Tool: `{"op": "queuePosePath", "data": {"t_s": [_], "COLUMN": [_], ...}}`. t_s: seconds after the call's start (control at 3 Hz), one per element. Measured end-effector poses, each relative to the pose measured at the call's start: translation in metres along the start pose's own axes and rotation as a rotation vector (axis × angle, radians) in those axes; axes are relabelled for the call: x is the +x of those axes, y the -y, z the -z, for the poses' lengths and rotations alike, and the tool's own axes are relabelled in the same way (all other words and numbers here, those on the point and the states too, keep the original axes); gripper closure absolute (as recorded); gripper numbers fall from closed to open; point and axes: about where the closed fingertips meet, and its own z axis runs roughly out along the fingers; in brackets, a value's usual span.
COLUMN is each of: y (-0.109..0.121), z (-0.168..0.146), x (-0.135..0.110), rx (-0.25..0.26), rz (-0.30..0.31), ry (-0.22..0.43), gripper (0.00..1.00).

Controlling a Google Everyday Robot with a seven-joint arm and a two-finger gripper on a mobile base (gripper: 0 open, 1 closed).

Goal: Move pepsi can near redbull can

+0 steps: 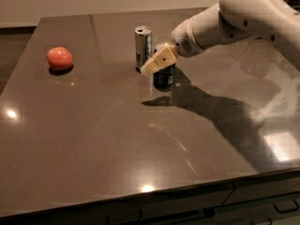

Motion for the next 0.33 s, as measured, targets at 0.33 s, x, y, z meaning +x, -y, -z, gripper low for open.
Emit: {"op": "queuePosePath", "data": {"t_s": [0.33], "y": [-0.0001], "z": [-0.0001], "x": [0.0000], "rx": [0.000], "rz": [0.000], "ry": [0.000], "gripper": [0.00]}}
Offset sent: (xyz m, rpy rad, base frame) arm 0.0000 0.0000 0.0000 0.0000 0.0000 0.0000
